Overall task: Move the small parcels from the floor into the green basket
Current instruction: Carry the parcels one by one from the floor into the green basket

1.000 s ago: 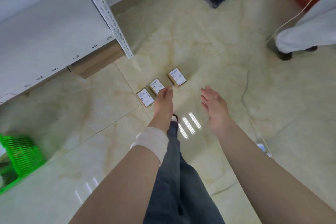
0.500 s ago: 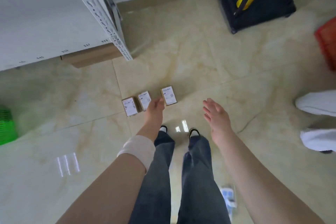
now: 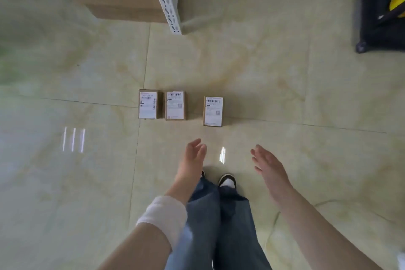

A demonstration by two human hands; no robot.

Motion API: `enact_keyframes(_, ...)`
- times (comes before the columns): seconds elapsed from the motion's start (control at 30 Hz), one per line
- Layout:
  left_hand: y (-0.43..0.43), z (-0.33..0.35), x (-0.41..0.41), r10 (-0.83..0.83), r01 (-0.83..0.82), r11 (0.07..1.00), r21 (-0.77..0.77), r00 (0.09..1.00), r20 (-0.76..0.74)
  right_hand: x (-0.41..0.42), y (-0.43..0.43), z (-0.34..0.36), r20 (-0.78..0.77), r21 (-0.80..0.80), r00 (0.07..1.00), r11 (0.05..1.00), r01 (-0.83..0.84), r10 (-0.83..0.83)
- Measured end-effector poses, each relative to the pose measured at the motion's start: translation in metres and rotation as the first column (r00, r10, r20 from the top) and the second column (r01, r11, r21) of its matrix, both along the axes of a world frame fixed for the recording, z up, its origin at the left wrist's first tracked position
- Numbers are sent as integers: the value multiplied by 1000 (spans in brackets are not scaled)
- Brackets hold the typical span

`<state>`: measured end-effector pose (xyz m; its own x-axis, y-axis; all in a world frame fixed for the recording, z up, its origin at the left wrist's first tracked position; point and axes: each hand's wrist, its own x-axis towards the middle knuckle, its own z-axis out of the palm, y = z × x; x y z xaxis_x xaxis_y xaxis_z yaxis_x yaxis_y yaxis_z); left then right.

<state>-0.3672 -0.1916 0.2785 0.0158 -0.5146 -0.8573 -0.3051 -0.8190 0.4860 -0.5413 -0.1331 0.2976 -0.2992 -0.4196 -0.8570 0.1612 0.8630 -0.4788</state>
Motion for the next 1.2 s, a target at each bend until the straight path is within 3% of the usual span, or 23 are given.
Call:
enact_keyframes(0.13, -11, -143, -6, -39, 40, 997, 60, 999, -24, 6, -17, -146, 2, 41, 997, 996, -75, 75)
enact_keyframes(0.3, -58, -284, -14, -56, 56, 992, -111, 998, 8, 21, -69, -297, -72, -84, 994, 992, -90, 84)
enact_keyframes(0.47, -87, -352, -16, 4, -25, 953, -300, 997, -72, 32, -96, -388, -222, -290, 973, 949, -127, 63)
enact_keyframes(0.53, -87, -364, -20, 49, -108, 940, -322, 982, -184, 35, -102, -396, -198, -419, 980, 905, -76, -10)
enact_keyframes(0.63, -85, -374, -24, 83, -199, 930, -310, 933, -350, 38, -105, -404, -20, -531, 997, 846, 55, -77)
enact_keyframes(0.73, -80, -366, -24, 107, -240, 927, -287, 905, -412, 38, -103, -393, 99, -501, 993, 858, 111, -71)
enact_keyframes(0.87, -72, -305, -21, 93, -221, 936, -275, 906, -413, 40, -96, -336, 135, -421, 985, 894, 156, -108)
enact_keyframes(1.2, -30, 9, 15, 191, -294, 933, -209, 894, -405, 80, -52, -26, 82, -384, 990, 914, 134, -110)
